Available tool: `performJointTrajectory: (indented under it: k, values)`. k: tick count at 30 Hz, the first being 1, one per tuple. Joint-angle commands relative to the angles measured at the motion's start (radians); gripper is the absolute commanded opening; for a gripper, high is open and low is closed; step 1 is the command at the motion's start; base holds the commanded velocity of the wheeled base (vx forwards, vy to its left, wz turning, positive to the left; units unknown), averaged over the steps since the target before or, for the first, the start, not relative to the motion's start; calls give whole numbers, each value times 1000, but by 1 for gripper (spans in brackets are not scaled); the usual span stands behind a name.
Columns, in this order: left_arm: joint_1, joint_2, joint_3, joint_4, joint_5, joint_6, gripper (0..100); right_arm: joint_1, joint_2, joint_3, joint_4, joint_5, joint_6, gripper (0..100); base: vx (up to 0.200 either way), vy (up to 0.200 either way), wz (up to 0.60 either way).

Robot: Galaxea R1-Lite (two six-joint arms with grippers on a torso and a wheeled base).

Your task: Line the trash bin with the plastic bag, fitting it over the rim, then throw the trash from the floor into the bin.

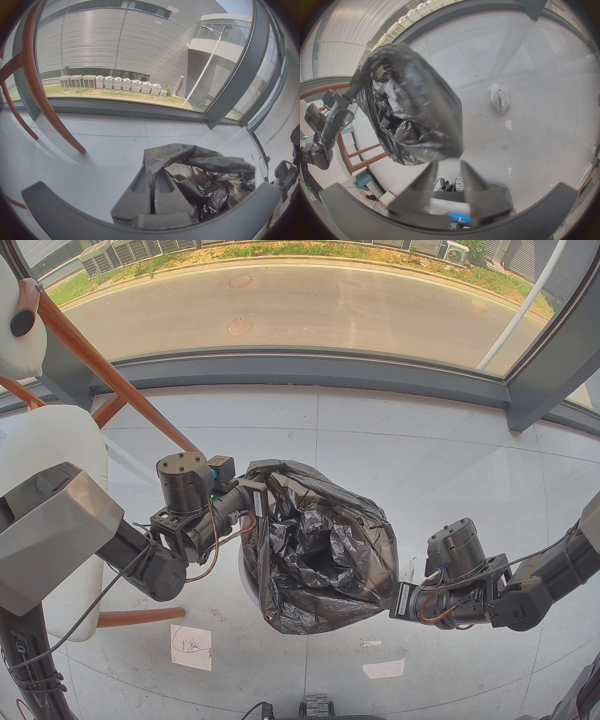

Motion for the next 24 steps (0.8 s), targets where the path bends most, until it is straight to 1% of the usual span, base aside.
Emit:
performJointTrajectory:
  k: [1,2,4,5,6,7,12,14,15,18,20,21,24]
  values:
    - [1,-55,11,21,1,0,0,11,23,15,5,-12,3,100,0,0,0]
    - [1,-61,12,28,1,0,0,9,23,15,5,-12,3,100,0,0,0]
    - [4,-91,26,90,3,0,0,-2,18,6,-4,-15,4,100,0,0,0]
    - [4,-91,26,90,3,0,0,-2,18,6,-4,-15,4,100,0,0,0]
    - [5,-102,28,130,3,2,0,-9,13,-14,-6,-22,4,100,0,0,0]
    - [5,-102,25,142,3,2,0,-19,10,-31,-7,-27,6,100,0,0,0]
    - [8,-93,31,148,1,2,0,-34,-17,-94,-7,-35,10,100,0,0,0]
    - [37,-75,29,145,4,4,0,-54,-54,-118,-9,-35,3,100,0,0,0]
    - [48,-59,22,145,6,11,100,-54,-71,-122,-9,-35,6,100,0,0,0]
    - [65,-49,12,150,13,36,100,-60,-114,-105,-7,-35,9,100,0,0,0]
    - [97,-45,20,150,24,50,100,-63,-138,-86,-9,-35,7,100,0,0,0]
    - [116,-42,17,147,30,74,100,-63,-155,-77,-9,-35,7,100,0,0,0]
    - [129,-19,-5,140,30,96,100,-69,-178,-60,-9,-35,7,100,0,0,0]
